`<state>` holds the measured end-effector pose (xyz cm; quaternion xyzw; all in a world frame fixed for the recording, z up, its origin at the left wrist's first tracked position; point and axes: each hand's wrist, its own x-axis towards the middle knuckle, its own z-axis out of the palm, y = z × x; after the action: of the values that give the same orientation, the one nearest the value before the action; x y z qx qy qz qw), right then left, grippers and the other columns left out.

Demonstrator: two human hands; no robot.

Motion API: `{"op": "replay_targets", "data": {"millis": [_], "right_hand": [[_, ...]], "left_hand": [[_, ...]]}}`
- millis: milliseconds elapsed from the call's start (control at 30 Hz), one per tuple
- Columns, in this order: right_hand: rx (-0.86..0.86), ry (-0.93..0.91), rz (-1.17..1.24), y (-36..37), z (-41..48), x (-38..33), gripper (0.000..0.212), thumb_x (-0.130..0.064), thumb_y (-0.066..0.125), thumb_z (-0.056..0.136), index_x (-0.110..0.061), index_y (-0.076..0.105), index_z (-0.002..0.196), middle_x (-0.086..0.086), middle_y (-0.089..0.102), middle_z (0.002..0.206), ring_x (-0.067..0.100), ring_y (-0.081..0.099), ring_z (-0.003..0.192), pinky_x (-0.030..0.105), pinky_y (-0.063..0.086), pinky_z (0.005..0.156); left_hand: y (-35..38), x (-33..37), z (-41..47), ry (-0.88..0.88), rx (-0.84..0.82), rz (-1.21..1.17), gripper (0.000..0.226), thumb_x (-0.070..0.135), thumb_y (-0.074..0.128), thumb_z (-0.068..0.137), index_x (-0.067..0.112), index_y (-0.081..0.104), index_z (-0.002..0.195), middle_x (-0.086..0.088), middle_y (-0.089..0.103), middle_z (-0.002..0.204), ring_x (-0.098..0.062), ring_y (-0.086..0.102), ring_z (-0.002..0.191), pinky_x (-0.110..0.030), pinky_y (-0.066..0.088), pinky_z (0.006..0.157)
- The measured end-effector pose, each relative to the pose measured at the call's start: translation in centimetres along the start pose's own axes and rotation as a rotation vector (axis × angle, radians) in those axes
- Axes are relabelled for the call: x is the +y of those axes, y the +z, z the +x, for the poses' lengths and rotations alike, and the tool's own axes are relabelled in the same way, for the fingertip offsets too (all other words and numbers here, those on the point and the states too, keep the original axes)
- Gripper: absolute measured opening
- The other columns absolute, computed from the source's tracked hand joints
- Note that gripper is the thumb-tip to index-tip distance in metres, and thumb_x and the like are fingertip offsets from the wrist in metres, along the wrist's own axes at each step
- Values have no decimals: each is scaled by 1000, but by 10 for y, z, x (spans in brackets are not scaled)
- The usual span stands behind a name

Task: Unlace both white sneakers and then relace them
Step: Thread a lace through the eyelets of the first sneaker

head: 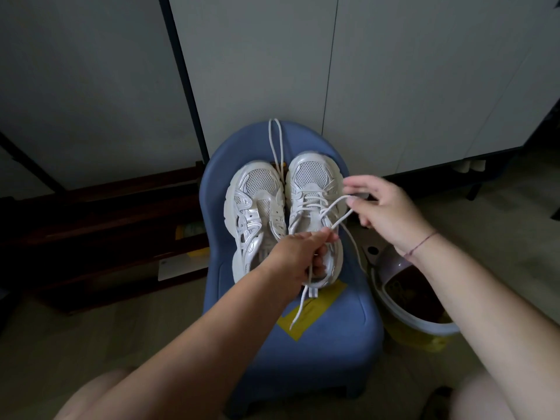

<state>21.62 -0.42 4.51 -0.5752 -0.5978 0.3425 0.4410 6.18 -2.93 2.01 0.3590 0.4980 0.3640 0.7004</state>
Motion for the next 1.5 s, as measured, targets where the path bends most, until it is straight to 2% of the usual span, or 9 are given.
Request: {"op": "replay_targets", "data": {"millis": [133, 400, 500, 600, 700, 933, 1133, 1267, 1500], "right_hand": [[-268, -177, -285, 10, -11, -4, 9, -17, 63, 89, -22, 69, 94, -13, 65, 79, 0, 56, 59, 24, 48, 64], [276, 239, 191, -30, 17, 22, 25, -18, 54, 94, -14, 62, 71, 3, 46, 60, 6, 34, 38, 17, 27, 38], [345, 179, -37, -26, 15, 22, 13, -12, 57, 90, -8, 68, 84, 0, 62, 79, 4, 51, 56, 19, 41, 55], [105, -177, -208, -7, 1, -1, 17, -18, 61, 87, -20, 68, 102, -9, 68, 97, 3, 62, 87, 22, 47, 81], [-254, -154, -198, 16, -15, -7, 11, -18, 63, 88, -19, 67, 99, -10, 66, 80, 2, 59, 60, 21, 49, 61], [35, -129, -321, -5, 4, 8, 16, -17, 71, 82, -23, 65, 68, -8, 61, 62, 1, 49, 54, 21, 37, 58], [-181, -214, -238, 11, -10, -4, 21, -8, 64, 85, -21, 68, 102, -10, 64, 88, -13, 53, 56, 5, 38, 57], [-219, -202, -247, 22, -12, 0, 26, -5, 66, 84, -30, 64, 78, -5, 61, 65, 2, 54, 52, 25, 47, 57], [-35, -173, -245, 18, 0, 10, 20, -11, 71, 80, -26, 65, 67, -10, 65, 63, 3, 57, 60, 16, 46, 60]], "left_hand": [[-2, 5, 2, 95, 20, 58, 26, 19, 54, 98, 11, 66, 77, 3, 45, 54, -7, 37, 45, -20, 34, 49], [-18, 17, 4, 122, 10, 59, 27, 26, 53, 99, 14, 66, 79, 4, 38, 58, -7, 33, 46, -15, 35, 46], [-20, 17, 4, 112, 33, 108, 26, 29, 53, 99, 15, 66, 80, 4, 38, 59, -6, 34, 47, -16, 34, 50], [-18, 16, 2, 119, 49, 129, 27, 28, 53, 99, 15, 66, 78, 5, 39, 56, -6, 33, 47, -18, 32, 53], [-14, 16, 3, 126, 68, 111, 30, 26, 57, 97, 16, 62, 69, 4, 41, 55, -7, 34, 46, -21, 34, 54], [-19, 14, 7, 146, 27, 108, 27, 22, 52, 100, 12, 68, 81, 5, 46, 56, -8, 38, 50, -22, 39, 59], [-19, 8, 12, 135, 71, 118, 23, 24, 65, 92, 11, 69, 74, 6, 55, 51, -8, 45, 45, -23, 43, 59], [-15, 4, 15, 115, 139, 41, 32, 29, 72, 86, 10, 60, 62, 3, 51, 47, -9, 42, 42, -24, 38, 56], [3, -13, 15, -243, 238, -384, 44, 47, 62, 89, 11, 49, 68, 0, 44, 49, -12, 44, 46, -21, 42, 44]]}}
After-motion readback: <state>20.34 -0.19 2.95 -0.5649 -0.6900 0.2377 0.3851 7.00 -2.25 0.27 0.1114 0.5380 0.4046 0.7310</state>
